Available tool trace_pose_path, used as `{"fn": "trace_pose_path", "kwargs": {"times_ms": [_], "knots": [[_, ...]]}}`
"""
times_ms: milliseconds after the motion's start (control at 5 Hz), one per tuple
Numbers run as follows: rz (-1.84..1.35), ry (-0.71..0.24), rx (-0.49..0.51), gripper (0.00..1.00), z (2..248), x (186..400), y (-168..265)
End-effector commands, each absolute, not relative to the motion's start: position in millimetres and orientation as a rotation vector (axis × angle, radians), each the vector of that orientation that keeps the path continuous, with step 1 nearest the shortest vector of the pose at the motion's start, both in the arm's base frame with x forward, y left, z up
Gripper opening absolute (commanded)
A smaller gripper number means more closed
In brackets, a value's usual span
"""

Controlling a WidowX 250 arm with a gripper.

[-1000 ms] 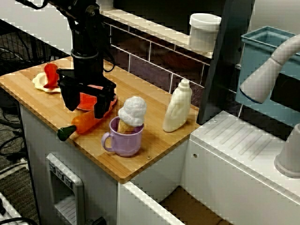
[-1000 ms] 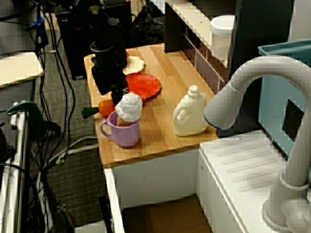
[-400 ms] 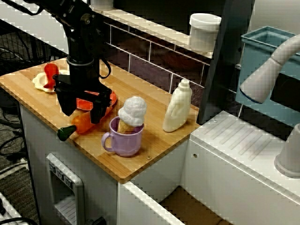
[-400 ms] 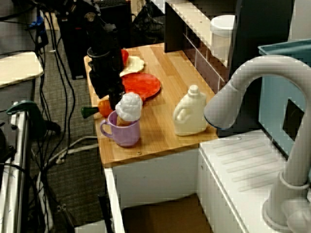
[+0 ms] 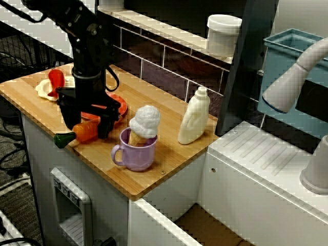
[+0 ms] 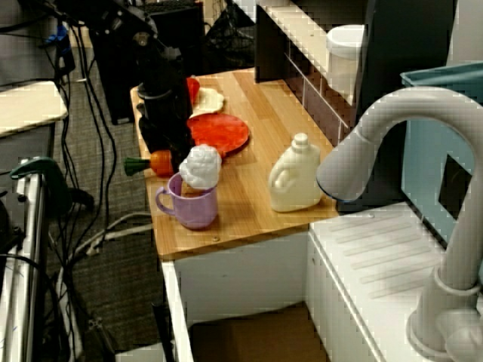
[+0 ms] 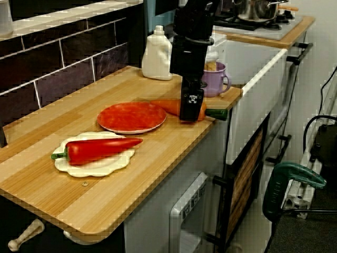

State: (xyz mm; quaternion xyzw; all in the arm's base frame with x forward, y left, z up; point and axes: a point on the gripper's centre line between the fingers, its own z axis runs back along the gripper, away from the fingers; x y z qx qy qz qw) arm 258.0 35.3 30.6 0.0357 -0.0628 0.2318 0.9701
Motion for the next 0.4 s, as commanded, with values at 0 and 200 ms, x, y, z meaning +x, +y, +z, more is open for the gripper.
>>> {"fn": "trace_pose_path", "kwargs": {"times_ms": [0, 200], "knots": [[0.492, -0.142, 0.062, 0.00, 32.9, 260.6, 43.8], [0.487, -0.127, 0.039, 0.00, 41.0, 261.7, 48.6]]}}
